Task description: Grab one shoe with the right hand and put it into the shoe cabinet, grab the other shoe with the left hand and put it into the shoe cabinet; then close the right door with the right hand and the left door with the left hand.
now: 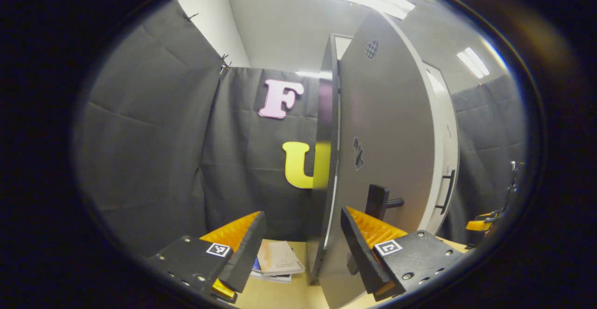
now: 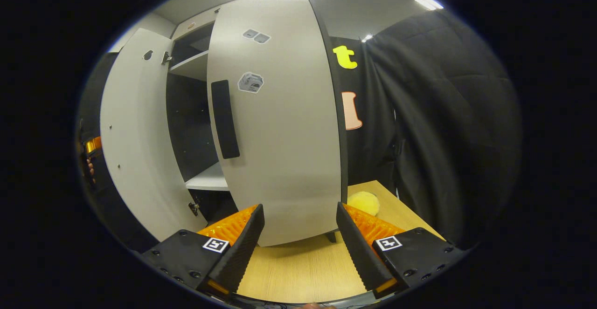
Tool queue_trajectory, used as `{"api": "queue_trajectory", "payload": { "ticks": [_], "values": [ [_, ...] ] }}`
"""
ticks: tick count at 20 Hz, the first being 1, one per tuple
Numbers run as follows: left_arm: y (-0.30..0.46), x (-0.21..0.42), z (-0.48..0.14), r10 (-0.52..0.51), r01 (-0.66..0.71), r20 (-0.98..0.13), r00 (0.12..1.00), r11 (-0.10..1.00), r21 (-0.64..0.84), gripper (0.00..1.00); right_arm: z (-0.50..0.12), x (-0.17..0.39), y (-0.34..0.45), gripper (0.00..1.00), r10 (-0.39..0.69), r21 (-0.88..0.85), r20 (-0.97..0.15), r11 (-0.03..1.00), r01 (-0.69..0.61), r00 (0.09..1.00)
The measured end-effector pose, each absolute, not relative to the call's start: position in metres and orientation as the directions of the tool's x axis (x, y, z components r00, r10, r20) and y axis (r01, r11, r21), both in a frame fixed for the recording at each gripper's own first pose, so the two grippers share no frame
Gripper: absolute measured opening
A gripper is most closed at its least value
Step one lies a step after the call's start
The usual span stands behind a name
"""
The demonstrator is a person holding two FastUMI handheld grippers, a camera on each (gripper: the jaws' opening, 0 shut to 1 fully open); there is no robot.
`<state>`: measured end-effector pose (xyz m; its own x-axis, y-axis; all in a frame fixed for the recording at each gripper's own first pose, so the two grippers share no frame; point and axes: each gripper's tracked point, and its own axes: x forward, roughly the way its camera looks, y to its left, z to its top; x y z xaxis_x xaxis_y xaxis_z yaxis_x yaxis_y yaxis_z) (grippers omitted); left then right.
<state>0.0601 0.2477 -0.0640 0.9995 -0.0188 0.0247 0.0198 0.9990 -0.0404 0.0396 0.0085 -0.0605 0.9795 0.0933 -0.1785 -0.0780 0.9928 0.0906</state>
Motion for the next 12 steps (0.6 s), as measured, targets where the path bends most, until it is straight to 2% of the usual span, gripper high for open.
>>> {"api": "queue_trajectory", "payload": {
  "ticks": [1,12],
  "values": [
    [0.243,0.060,-0.064,-0.025,0.026,0.018,1.000,0.999,-0.034,1.00,-0.061,0.041,0.011,0.98,0.094,0.088,-0.178,0.993,-0.079,0.980],
    [0.177,0.074,-0.054,-0.146,0.147,-0.018,0.989,0.988,0.054,0.99,-0.062,0.036,0.001,0.98,0.042,0.087,-0.167,0.996,-0.027,0.985]
  ]
}}
